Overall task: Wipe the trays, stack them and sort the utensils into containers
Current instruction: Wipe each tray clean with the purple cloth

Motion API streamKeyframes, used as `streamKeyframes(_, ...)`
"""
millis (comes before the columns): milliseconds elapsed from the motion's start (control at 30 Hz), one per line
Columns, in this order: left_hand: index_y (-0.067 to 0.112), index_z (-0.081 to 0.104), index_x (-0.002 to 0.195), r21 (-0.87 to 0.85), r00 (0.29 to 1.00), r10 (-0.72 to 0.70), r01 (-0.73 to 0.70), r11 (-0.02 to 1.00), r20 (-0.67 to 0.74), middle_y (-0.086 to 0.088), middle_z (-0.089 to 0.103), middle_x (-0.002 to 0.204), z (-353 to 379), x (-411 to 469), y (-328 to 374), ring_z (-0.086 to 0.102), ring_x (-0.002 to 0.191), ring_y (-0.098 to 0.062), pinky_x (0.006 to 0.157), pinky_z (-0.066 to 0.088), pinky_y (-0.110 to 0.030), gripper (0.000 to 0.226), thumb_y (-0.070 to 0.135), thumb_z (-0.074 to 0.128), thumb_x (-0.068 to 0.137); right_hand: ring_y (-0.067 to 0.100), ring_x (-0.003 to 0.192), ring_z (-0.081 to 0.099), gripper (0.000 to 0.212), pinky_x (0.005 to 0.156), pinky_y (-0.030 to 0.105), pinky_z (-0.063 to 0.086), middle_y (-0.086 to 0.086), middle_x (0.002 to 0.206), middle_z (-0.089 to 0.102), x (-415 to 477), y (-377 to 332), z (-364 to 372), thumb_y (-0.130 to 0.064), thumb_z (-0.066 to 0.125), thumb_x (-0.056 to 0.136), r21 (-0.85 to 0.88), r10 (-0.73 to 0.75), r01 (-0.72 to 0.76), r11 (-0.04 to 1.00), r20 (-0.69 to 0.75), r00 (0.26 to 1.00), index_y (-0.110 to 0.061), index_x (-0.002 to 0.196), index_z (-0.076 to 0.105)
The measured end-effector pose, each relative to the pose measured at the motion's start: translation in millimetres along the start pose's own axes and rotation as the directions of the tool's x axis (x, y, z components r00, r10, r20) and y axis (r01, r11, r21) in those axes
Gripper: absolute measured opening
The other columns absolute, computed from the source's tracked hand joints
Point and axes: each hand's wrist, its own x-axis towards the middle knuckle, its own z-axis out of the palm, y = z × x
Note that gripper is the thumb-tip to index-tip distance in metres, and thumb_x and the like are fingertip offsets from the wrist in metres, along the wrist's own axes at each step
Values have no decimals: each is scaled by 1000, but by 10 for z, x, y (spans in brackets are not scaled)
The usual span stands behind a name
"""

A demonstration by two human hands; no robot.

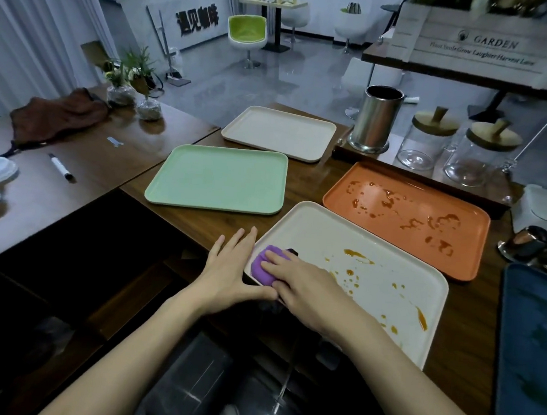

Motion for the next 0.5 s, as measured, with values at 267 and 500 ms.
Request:
streamKeyframes(267,21,1,164,65,1000,-20,20,998,7,7,1,171,1,31,-19,-10,156,-8,126,-13,-44,147,109,31,51,-4,149,0,52,120,24,20,-25,162,8,-578,183,-4,-28,41,106,17,107,-106,994,-50,993,-35,156,28)
streamKeyframes(500,43,15,161,113,996,15,-24,993,85,11,-4,170,-67,121,11,-14,156,-11,122,-18,-50,110,102,22,68,3,153,-2,54,121,21,12,-22,164,7,-631,179,85,-33,41,107,4,152,-152,988,-103,983,-36,158,24)
